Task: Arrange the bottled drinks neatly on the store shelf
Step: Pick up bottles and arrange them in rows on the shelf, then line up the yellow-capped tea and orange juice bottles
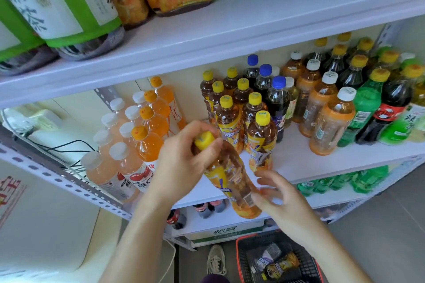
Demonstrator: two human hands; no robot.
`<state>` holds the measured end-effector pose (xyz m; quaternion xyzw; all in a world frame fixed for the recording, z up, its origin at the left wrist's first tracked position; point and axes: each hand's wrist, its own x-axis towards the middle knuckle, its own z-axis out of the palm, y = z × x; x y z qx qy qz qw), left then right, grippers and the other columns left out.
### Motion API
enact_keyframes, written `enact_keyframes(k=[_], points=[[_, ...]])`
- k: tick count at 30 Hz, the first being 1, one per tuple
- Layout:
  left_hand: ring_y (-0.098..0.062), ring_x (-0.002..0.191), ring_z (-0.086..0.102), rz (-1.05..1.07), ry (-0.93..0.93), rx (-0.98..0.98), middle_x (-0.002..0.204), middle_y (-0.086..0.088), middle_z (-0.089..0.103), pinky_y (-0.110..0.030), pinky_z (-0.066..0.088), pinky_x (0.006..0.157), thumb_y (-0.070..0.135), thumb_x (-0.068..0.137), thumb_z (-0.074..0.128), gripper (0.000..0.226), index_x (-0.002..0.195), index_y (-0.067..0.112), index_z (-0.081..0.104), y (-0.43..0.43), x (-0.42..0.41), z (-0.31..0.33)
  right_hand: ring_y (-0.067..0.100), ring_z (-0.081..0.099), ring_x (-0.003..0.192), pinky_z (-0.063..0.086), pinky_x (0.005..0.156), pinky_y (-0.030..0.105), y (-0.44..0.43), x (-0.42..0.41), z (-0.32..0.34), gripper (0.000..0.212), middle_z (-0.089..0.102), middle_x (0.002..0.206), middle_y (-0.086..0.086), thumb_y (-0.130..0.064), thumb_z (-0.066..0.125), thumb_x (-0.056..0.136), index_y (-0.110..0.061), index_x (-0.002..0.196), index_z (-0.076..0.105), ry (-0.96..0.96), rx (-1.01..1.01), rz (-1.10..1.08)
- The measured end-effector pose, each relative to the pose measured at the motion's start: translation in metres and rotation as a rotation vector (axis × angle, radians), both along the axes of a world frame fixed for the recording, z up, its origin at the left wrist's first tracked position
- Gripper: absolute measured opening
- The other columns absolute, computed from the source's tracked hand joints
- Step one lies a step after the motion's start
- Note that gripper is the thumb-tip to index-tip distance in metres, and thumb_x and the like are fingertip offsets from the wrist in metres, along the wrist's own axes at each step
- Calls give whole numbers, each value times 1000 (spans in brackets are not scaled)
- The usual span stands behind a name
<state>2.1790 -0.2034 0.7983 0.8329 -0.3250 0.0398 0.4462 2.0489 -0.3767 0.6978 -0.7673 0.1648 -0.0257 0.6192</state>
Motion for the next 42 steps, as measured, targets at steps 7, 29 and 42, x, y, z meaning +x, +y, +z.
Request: enact_keyframes(k=[7,29,42], points=[[-30,76,63,-24,-291,243,86,-4,69,-43,53,61,35,92,66,25,105,14,62,-26,18,-17,5,46,115,41,91,29,-31,38,18,62,48,126,-9,-29,71,86,-33,139,39,-169,-368,-240],[-13,73,47,139,-69,176,80,4,50,-29,38,63,24,92,65,42,132,19,53,-47,44,-44,5,45,128,38,102,28,-49,91,-2,79,46,144,-11,-33,75,84,-37,147,29,-194,-299,-106],[-38,91,59,516,-216,672,112,-14,55,-38,46,75,29,96,56,33,127,18,59,62,65,-24,28,49,118,38,96,28,-7,46,-5,49,52,125,14,-4,66,86,-3,132,48,-463,-666,-365]])
